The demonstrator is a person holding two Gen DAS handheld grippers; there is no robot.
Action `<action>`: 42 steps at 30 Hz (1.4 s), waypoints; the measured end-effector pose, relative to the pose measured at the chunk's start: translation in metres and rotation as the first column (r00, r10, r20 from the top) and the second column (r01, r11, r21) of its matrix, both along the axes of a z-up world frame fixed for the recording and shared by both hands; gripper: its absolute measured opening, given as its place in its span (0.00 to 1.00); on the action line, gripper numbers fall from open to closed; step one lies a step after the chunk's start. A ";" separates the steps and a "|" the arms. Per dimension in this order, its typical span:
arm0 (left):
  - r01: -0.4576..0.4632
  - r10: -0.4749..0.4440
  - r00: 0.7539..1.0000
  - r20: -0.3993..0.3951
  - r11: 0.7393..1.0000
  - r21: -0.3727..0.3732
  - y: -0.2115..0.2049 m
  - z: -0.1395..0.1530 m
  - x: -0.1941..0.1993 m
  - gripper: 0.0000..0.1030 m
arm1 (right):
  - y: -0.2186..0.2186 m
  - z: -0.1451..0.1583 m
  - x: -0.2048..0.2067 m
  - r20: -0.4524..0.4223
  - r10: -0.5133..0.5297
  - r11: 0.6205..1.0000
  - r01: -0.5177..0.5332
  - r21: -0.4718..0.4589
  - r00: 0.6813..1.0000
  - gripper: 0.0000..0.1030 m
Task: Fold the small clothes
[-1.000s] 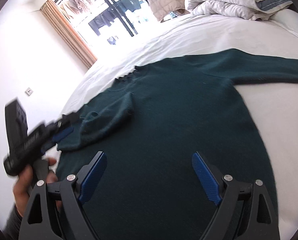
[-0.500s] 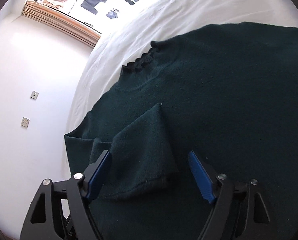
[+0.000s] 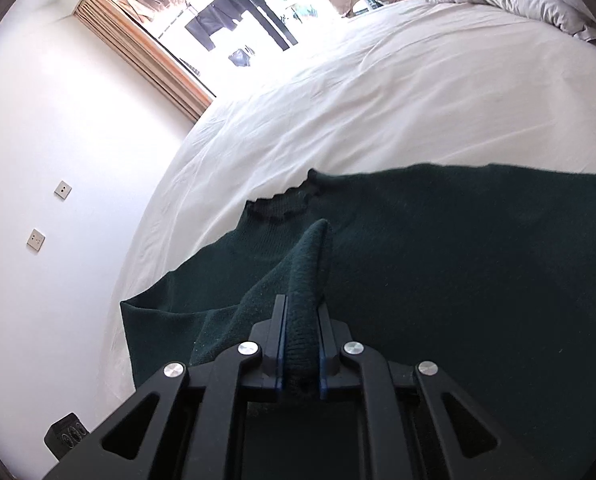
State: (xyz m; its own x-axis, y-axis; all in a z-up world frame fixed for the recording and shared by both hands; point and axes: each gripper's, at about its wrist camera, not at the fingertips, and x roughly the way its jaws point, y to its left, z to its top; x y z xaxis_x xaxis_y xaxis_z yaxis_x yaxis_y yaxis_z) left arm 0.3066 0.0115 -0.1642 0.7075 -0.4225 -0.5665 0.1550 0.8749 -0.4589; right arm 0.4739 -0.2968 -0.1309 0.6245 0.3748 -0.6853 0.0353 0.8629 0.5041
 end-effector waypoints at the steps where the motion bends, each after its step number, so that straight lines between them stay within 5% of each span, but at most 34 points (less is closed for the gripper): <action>1: 0.000 0.000 1.000 0.001 1.000 0.001 0.000 0.000 0.000 0.91 | -0.008 -0.001 0.001 -0.001 -0.015 1.000 0.015 -0.014 1.000 0.12; 12: -0.003 0.003 1.000 0.004 1.000 0.016 0.002 0.004 0.001 0.91 | -0.066 -0.030 -0.012 0.035 -0.205 0.978 0.203 0.055 0.978 0.12; 17: -0.003 0.003 1.000 -0.002 1.000 0.011 0.003 0.005 0.002 0.91 | -0.049 -0.050 -0.002 -0.062 -0.133 0.991 0.134 0.013 0.989 0.17; 22: -0.067 0.068 0.998 0.008 0.994 -0.085 0.023 0.038 0.004 0.92 | -0.042 -0.051 -0.006 -0.033 -0.103 0.995 0.103 -0.008 0.994 0.18; 27: -0.045 0.042 0.996 0.073 0.998 0.046 0.003 0.079 0.046 0.92 | -0.043 -0.051 -0.009 -0.031 -0.100 0.995 0.100 0.000 0.995 0.18; 30: -0.020 0.019 1.000 0.013 0.993 0.119 -0.015 0.068 0.075 0.89 | -0.038 -0.049 -0.009 -0.028 -0.074 0.997 0.074 -0.007 0.997 0.17; 33: -0.020 0.039 0.996 -0.082 0.975 0.220 -0.024 0.037 0.093 0.70 | -0.034 -0.046 -0.011 -0.029 -0.055 0.998 0.054 -0.024 0.998 0.18; 34: -0.032 0.061 0.992 -0.107 0.968 0.249 -0.023 0.026 0.096 0.57 | -0.033 -0.045 -0.011 -0.029 -0.046 0.999 0.045 -0.027 0.999 0.18; 37: -0.071 0.104 0.989 -0.110 0.960 0.271 -0.003 0.017 0.100 0.33 | -0.031 -0.044 -0.011 -0.031 -0.033 0.999 0.032 -0.026 0.999 0.17; 40: -0.122 0.160 0.983 -0.087 0.935 0.334 0.012 0.012 0.100 0.35 | -0.027 -0.041 -0.009 -0.030 -0.026 1.000 0.025 -0.013 0.999 0.17; 42: -0.164 0.201 0.974 -0.102 0.943 0.288 0.029 0.007 0.101 0.36 | -0.023 -0.039 -0.008 -0.026 -0.020 0.999 0.019 -0.045 0.999 0.18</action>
